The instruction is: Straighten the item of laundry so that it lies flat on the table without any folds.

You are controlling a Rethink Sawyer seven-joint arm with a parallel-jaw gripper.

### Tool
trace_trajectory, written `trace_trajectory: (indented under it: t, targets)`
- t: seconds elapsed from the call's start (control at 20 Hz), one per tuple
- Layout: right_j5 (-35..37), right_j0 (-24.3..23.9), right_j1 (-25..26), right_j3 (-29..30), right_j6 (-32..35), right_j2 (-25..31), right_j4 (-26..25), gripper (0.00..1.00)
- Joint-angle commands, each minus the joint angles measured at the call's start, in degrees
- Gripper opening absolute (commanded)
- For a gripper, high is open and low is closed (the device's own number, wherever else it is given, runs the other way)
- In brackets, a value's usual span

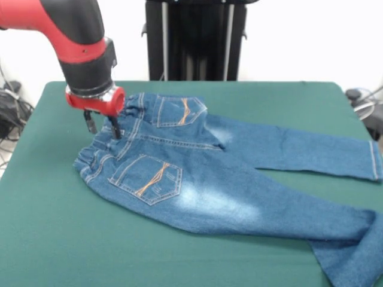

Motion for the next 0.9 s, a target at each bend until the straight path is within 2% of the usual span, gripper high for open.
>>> trace_trajectory:
  t: [0.05, 0.3, 0.5, 0.85, 0.9]
  targets:
    - [-4.33, 1.3, 5.38, -6.46, -9.07, 4.36, -7.95, 1.0]
    - [-11.21, 5.96, 11.28, -10.97, -2.44, 0.9, -11.29, 1.0]
    - [-13.47, 9.47, 12.33, -12.06, 1.7, -1.26, -11.92, 1.0]
    - [-13.36, 7.7, 14.13, -12.56, 0.45, 1.15, -10.37, 1.0]
    - [-13.18, 7.52, 14.17, -12.54, 0.12, 1.4, -10.22, 0.0]
